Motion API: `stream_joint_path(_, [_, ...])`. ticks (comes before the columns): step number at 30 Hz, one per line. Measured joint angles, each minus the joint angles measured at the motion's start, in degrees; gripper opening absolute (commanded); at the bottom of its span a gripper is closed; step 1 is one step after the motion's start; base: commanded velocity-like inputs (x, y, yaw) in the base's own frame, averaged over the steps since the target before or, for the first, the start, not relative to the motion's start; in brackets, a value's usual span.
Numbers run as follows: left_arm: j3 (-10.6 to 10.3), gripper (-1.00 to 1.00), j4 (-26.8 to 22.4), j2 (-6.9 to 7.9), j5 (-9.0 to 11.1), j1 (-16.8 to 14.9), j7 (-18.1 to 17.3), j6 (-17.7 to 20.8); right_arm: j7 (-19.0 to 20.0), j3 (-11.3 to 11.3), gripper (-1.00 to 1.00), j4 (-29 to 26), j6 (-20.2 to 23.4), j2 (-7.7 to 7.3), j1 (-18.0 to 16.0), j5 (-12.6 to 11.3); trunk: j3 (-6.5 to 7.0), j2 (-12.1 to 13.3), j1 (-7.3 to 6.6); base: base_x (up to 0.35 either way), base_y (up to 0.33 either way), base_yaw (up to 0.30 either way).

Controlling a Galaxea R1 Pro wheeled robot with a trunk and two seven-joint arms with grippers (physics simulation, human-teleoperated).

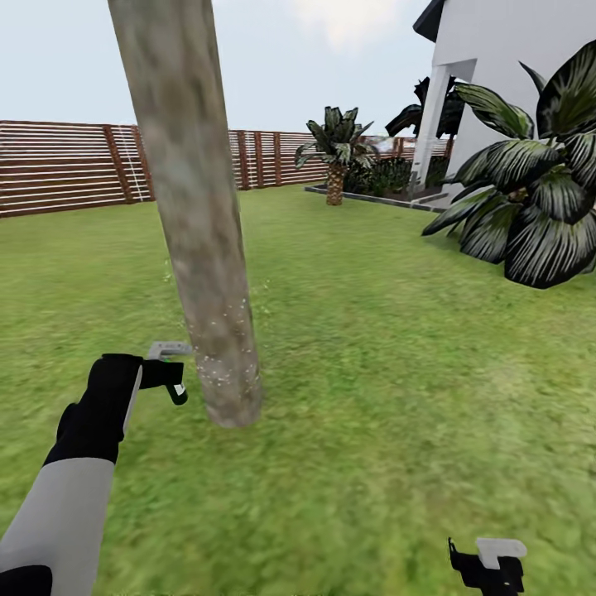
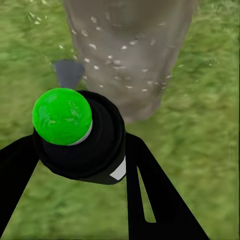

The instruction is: In the garden, pick up the pesticide atomizer on the floor and spray pesticide onto both trees until each tree trunk is fully covered.

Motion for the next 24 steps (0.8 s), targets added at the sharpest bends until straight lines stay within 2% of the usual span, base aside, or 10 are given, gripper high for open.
stream_joint_path(24, [0.0, -1.0, 0.6, 0.02, -0.1, 0.0, 0.1, -0.1, 0.0, 0.0, 1.0, -0.1, 0.0, 0.0, 0.0, 0.0, 0.0, 0.0, 0.0, -0.02, -0.274, 0.001])
